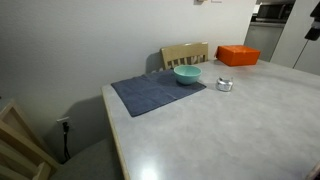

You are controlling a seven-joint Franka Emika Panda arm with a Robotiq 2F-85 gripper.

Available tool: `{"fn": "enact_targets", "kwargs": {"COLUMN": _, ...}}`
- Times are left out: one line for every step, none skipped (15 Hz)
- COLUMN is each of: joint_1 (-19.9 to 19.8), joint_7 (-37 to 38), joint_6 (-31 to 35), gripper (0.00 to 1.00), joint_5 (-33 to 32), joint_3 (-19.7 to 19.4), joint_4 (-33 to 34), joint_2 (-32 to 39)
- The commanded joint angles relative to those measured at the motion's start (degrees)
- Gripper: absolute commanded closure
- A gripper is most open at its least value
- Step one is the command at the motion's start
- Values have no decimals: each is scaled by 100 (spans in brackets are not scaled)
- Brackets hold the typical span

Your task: Open the candle tin lid

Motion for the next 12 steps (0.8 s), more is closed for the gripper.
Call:
{"fn": "enact_targets", "kwargs": {"joint_1": -98, "joint_7": -221, "joint_6": 306, "gripper": 0, "joint_5": 17, "joint_3": -237, "joint_4": 311, "joint_2": 562}}
{"fn": "enact_targets", "kwargs": {"joint_1": -41, "joint_7": -78, "joint_6": 162, "gripper": 0, "joint_5": -6, "joint_3": -181, "joint_4": 111, "joint_2": 202}}
{"fn": "enact_targets", "kwargs": {"joint_1": -47, "joint_7": -97, "joint_6": 199, "gripper": 0, "joint_5": -4, "joint_3": -226, "joint_4": 166, "joint_2": 302}}
{"fn": "enact_targets", "kwargs": {"joint_1": -47, "joint_7": -98, "joint_6": 215, "gripper": 0, "joint_5": -4, "joint_3": -242, "joint_4": 208, "joint_2": 381}}
{"fn": "enact_targets", "kwargs": {"joint_1": -46, "joint_7": -98, "joint_6": 224, "gripper": 0, "joint_5": -4, "joint_3": -243, "joint_4": 236, "joint_2": 430}}
{"fn": "enact_targets", "kwargs": {"joint_1": -45, "joint_7": -98, "joint_6": 230, "gripper": 0, "joint_5": -5, "joint_3": -243, "joint_4": 249, "joint_2": 453}}
{"fn": "enact_targets", "kwargs": {"joint_1": -21, "joint_7": -242, "joint_6": 406, "gripper": 0, "joint_5": -90, "joint_3": -230, "joint_4": 182, "joint_2": 432}}
{"fn": "enact_targets", "kwargs": {"joint_1": -31, "joint_7": -363, "joint_6": 561, "gripper": 0, "joint_5": -164, "joint_3": -249, "joint_4": 158, "joint_2": 462}}
{"fn": "enact_targets", "kwargs": {"joint_1": -2, "joint_7": -496, "joint_6": 736, "gripper": 0, "joint_5": -123, "joint_3": -315, "joint_4": 124, "joint_2": 508}}
{"fn": "enact_targets", "kwargs": {"joint_1": -31, "joint_7": -588, "joint_6": 1004, "gripper": 0, "joint_5": -184, "joint_3": -318, "joint_4": 44, "joint_2": 564}}
{"fn": "enact_targets", "kwargs": {"joint_1": -64, "joint_7": -633, "joint_6": 1153, "gripper": 0, "joint_5": -240, "joint_3": -308, "joint_4": 23, "joint_2": 619}}
{"fn": "enact_targets", "kwargs": {"joint_1": -112, "joint_7": -691, "joint_6": 1295, "gripper": 0, "joint_5": -294, "joint_3": -340, "joint_4": 22, "joint_2": 711}}
